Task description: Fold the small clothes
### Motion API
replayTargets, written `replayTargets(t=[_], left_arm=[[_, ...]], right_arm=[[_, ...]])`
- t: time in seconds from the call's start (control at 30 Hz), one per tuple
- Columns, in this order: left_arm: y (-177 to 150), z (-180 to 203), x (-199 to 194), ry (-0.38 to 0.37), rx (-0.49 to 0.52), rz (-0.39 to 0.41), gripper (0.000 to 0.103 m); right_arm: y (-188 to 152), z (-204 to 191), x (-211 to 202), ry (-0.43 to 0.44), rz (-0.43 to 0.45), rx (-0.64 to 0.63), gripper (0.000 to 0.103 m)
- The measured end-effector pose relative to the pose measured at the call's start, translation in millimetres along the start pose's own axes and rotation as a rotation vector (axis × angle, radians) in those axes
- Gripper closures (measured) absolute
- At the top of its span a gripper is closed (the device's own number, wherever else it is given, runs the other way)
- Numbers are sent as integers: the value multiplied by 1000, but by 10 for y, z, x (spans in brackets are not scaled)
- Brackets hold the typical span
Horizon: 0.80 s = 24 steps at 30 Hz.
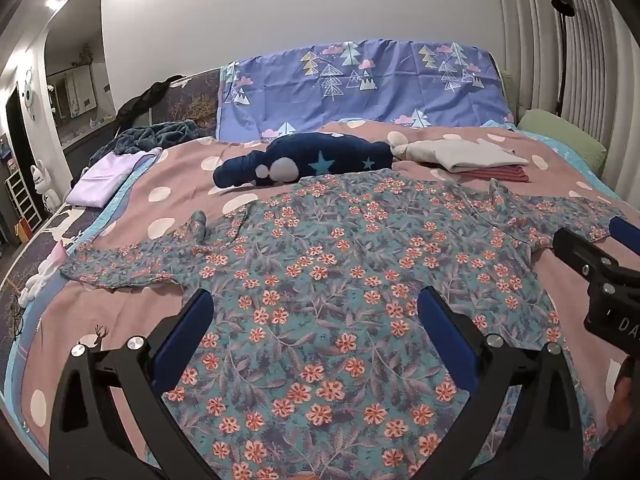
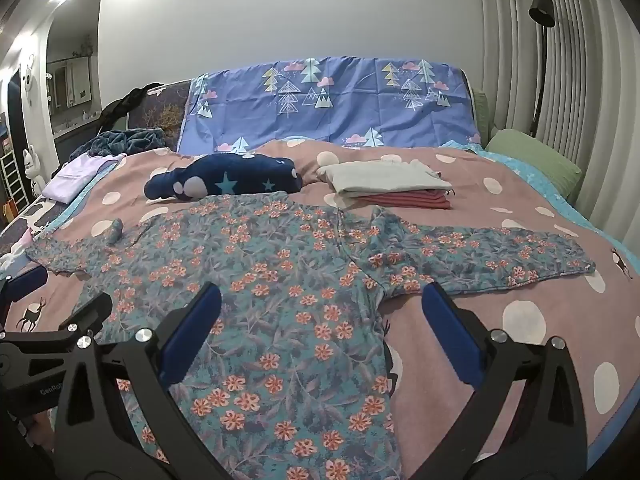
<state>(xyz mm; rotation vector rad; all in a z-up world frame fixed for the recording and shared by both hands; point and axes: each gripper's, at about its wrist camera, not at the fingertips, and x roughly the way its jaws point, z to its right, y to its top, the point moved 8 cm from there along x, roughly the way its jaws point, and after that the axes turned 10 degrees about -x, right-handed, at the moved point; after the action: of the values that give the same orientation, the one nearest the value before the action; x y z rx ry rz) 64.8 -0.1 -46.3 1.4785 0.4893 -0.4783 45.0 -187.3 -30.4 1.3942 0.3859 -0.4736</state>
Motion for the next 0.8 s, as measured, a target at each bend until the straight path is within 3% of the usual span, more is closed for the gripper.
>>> replayTargets(t=[0.4, 0.8], left_arm=[[-42, 99, -11, -20, 6, 9, 1], [-116, 54, 86, -98, -4, -54, 1]], right_arm=[[6, -5, -10, -1, 0, -1, 2], [-32, -2, -7, 2, -3, 7, 2]])
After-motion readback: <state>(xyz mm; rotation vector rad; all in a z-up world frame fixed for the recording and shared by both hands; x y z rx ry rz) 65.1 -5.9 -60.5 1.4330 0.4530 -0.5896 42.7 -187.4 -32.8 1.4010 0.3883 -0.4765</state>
